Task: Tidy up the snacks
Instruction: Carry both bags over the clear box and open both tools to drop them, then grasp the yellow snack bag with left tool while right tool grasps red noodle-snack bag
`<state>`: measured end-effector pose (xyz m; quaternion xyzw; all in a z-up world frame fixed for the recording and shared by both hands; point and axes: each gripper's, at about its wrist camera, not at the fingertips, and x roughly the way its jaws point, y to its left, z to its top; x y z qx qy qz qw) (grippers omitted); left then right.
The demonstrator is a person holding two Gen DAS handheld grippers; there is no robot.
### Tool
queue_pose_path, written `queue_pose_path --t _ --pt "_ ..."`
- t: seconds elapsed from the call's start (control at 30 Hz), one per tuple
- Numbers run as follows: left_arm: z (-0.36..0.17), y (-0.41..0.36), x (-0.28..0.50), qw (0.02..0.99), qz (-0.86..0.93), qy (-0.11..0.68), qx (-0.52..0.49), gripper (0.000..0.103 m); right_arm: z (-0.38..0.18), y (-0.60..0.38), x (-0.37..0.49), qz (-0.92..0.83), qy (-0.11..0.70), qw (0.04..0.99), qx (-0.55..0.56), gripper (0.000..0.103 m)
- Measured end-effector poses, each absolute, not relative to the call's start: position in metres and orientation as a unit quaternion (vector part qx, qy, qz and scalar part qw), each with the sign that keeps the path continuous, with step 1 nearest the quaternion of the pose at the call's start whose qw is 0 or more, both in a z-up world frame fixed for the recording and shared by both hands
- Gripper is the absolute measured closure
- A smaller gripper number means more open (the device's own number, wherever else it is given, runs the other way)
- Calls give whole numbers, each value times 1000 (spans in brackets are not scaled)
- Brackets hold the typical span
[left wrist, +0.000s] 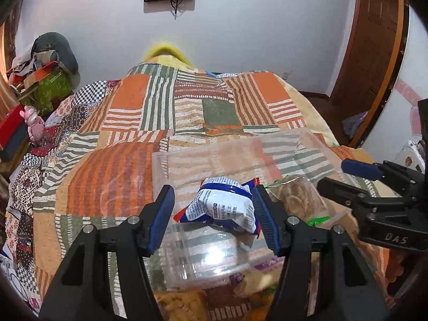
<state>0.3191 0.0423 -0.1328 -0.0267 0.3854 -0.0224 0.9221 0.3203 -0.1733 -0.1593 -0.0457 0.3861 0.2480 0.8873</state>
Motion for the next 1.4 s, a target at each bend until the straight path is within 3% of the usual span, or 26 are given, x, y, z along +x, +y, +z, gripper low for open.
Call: queue_pose_path --t 0.27,0.33,0.43,0.87,1.4 --pt "-104 56 273 930 -18 367 -23 24 -135 -189 279 266 360 894 -33 33" --pt "-100 60 259 931 -17 364 -18 16 -132 -193 268 267 357 895 -30 33" --pt "-96 67 234 933 -13 360 -10 12 -131 -199 251 269 357 894 -23 32" --pt "-153 88 174 898 -11 440 -2 9 -163 -215 214 261 398 879 -10 30" --pt "-229 87 196 860 2 507 -65 9 -210 -207 213 254 455 853 14 29"
